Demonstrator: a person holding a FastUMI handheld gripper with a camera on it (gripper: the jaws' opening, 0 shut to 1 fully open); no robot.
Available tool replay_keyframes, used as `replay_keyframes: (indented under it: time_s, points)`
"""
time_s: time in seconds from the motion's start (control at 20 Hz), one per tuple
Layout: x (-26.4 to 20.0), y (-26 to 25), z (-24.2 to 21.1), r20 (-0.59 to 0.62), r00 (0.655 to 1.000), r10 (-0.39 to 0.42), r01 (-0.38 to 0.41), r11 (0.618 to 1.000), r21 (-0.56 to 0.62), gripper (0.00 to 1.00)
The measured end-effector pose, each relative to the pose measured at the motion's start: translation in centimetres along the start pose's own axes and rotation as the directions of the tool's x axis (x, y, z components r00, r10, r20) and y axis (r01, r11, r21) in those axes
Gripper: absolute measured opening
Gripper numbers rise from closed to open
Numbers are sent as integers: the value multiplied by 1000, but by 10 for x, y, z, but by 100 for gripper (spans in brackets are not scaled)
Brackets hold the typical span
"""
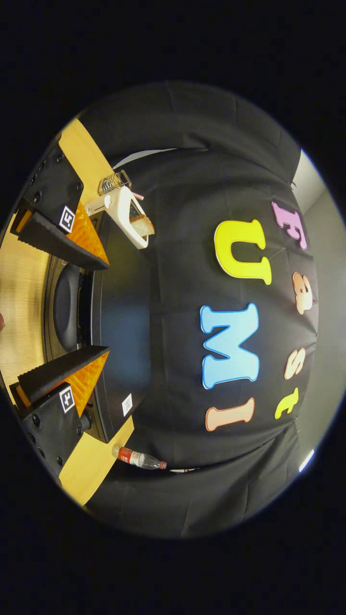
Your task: Open the toaster oven, put the food inside, and close the toaster oven door.
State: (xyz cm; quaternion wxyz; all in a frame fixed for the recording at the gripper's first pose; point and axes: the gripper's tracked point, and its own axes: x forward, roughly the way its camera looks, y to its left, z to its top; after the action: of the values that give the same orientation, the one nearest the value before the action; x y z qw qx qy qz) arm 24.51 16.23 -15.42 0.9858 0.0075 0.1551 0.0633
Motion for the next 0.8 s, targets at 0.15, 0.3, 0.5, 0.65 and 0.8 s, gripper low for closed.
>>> replay_keyframes:
  time_s: [0.15,0.3,0.5,0.65,0.8]
  points:
    - [7,-3,-10,-23,999,-35,34,999,-13,99]
    - [8,-7,-15,-25,998,-60,60,998,2,99]
    - [6,-6,-17,-26,998,-58,58,998,5,99]
    - [-6,-5,-23,-16,998,-54,54,999,7,99]
    - [-20,-3,-31,-11,999,-51,51,999,0,99]
